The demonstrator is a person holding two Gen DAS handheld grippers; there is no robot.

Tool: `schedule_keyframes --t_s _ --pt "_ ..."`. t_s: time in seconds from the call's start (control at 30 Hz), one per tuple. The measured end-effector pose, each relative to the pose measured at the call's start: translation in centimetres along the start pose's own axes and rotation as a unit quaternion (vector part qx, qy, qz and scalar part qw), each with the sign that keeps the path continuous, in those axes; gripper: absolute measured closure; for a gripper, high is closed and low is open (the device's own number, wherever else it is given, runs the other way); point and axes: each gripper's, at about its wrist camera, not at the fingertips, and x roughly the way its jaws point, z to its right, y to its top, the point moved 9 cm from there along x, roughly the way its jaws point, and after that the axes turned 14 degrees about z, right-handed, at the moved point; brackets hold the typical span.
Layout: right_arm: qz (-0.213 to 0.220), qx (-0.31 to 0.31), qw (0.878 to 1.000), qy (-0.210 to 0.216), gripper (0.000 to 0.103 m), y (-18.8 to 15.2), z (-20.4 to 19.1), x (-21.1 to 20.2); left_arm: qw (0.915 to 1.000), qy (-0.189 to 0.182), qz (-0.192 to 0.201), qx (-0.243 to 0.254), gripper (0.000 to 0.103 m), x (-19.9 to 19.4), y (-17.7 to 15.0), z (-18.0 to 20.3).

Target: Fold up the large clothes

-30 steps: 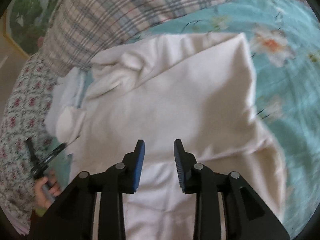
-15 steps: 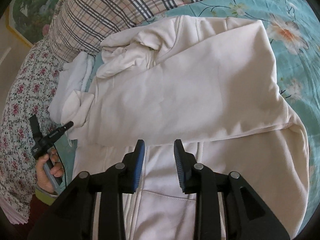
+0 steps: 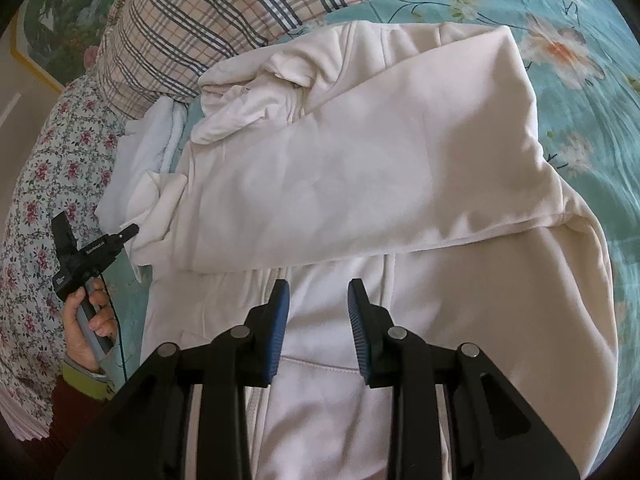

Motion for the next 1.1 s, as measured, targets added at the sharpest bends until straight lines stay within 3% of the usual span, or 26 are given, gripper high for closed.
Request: schedule_keyframes --t_s 0.1,0.23,0.4,0.53,0.67,0.77,0.9,0.97,1.03,1.1 --pt "0.002 -0.001 1.000 0.004 0.072 0.0 -0.3 -0.2 0.9999 -0.003 0.009 -0.008 0.100 -0.7 0.3 0.0" --pt "0.012 -0.007 1.000 0.016 0.072 0.4 -0.9 -0.8 0.9980 -0.048 0.035 -0.022 0.101 -2.8 1.6 2.8" --pt "0.042 -0.001 0.999 0.019 0.072 1.6 -0.5 -2.0 0.9894 -0.140 0.038 -0.013 0.101 -4.1 1.1 12.7" --pt "0.056 0.014 0.998 0.011 0.072 2.4 1.1 -3.0 0.9786 -0.206 0.005 0.007 0.101 -2.4 -1.8 22.0" --pt "0.069 0.034 0.997 -0.002 0.072 3.4 3.5 -4.0 0.9684 -0.245 -0.036 0.027 0.101 0.6 -5.9 29.2" --pt "0.076 0.046 0.996 -0.010 0.072 4.0 4.9 -4.5 0.9644 -0.251 -0.067 0.047 0.101 3.0 -9.2 32.6" --pt "0.069 0.042 0.997 -0.015 0.072 4.5 5.4 -3.8 0.9639 -0.237 -0.101 0.068 0.099 4.5 -12.4 33.2" --pt "0.063 0.035 0.997 -0.015 0.072 4.6 5.1 -2.9 0.9639 -0.235 -0.104 0.069 0.088 3.6 -13.0 32.2" --pt "0.052 0.026 0.998 -0.014 0.059 4.6 4.6 -1.5 0.9666 -0.229 -0.086 0.076 0.072 1.7 -12.8 30.4" --pt "0.047 0.024 0.998 -0.016 0.052 4.6 4.3 -0.3 0.9722 -0.209 -0.067 0.081 0.072 -0.5 -12.0 27.6"
